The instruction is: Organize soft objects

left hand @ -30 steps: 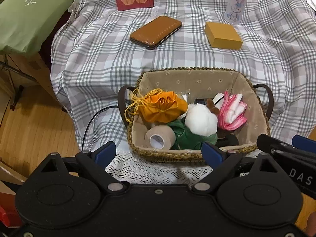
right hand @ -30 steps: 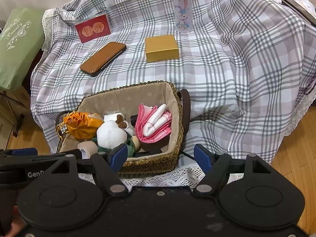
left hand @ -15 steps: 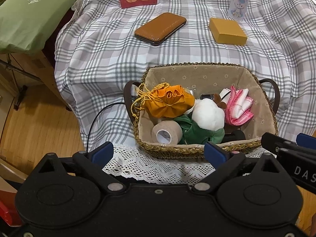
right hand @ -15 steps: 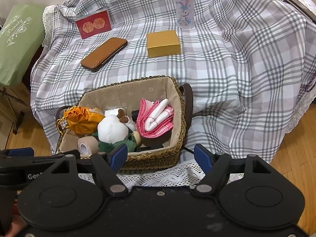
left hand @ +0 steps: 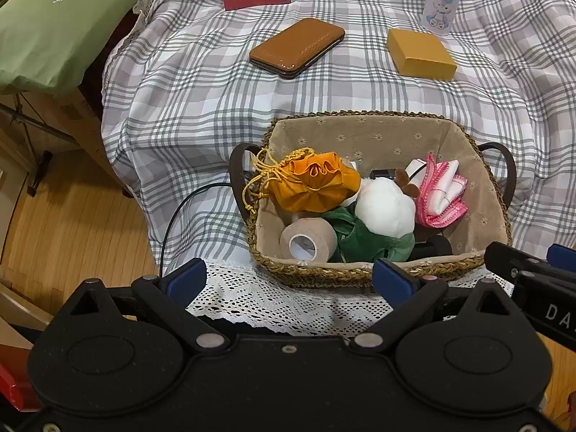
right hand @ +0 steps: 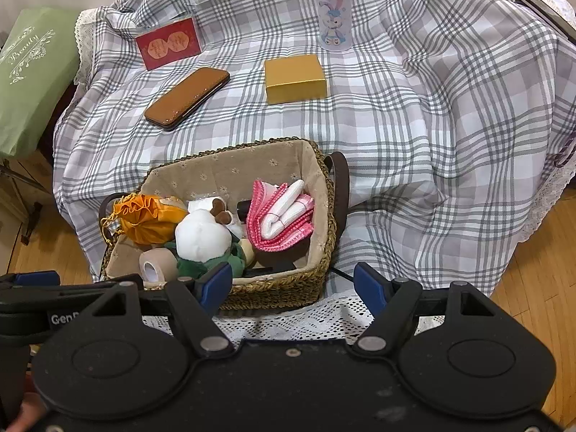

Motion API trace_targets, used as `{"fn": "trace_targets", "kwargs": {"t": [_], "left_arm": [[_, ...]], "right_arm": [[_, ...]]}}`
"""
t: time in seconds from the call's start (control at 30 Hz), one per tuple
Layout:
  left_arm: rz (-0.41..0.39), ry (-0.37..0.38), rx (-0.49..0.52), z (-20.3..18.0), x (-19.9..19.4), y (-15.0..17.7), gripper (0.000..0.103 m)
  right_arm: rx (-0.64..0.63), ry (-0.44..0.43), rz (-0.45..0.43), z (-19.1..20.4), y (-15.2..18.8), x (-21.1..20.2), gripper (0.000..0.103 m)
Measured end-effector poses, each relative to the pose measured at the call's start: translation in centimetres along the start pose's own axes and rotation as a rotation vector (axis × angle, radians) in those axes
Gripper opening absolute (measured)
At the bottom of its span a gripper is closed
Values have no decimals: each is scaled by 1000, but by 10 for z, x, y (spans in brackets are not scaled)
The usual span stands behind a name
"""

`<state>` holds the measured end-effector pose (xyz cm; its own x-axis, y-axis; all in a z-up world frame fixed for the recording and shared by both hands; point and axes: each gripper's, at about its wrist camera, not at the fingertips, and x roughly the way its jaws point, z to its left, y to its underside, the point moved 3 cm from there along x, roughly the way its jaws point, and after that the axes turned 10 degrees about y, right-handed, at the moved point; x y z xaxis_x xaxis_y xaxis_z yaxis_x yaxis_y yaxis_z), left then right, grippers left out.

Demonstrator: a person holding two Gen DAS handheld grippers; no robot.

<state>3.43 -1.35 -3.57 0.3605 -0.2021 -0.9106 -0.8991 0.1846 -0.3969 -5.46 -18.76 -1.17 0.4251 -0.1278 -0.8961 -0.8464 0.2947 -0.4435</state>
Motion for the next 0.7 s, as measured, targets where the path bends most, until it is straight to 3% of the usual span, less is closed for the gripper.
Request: {"fn": "trace_targets", "kwargs": {"t": [0.7], "left_arm": [[-3, 4, -10, 3, 0, 0, 96]], "right_arm": [[2, 1, 5, 2, 0, 0, 74]]}}
